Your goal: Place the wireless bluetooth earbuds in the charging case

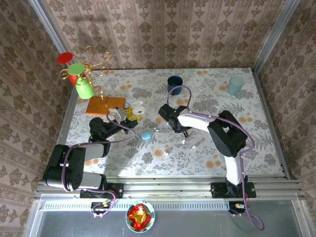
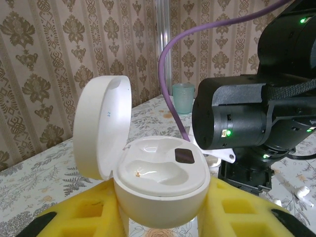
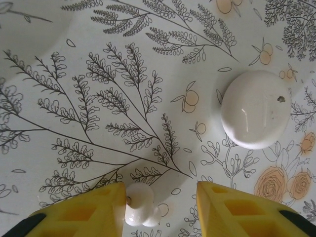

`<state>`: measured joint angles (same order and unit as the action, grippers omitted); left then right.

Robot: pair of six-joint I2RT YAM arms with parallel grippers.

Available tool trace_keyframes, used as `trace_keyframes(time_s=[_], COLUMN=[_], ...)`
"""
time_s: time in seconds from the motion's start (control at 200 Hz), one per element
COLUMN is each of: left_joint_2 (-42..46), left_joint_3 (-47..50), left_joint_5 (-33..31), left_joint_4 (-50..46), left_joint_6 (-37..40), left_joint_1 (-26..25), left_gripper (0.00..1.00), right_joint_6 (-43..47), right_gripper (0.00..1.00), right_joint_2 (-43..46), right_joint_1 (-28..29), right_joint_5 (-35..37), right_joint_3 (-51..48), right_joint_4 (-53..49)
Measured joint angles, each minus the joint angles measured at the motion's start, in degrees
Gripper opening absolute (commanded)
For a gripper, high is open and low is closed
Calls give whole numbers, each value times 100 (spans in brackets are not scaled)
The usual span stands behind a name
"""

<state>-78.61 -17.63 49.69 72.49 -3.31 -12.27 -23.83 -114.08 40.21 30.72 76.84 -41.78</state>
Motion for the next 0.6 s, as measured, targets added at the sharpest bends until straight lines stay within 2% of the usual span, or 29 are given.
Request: trace_keyframes(time_s=[0.18, 0.6], left_joint_2=[2, 7], left_joint_3=[0, 0], left_joint_5=[-2, 0], left_joint_4=[-2, -2], left_joint_6=[20, 37], left_joint_1=[0, 0], left_gripper=[34, 34], right_joint_6=[13, 11], right_gripper=[41, 22], right_joint_2=[-133, -151], right_joint_1=[15, 59], right_joint_5=[20, 17], right_joint_3=[28, 39], right_joint_4=[-35, -186])
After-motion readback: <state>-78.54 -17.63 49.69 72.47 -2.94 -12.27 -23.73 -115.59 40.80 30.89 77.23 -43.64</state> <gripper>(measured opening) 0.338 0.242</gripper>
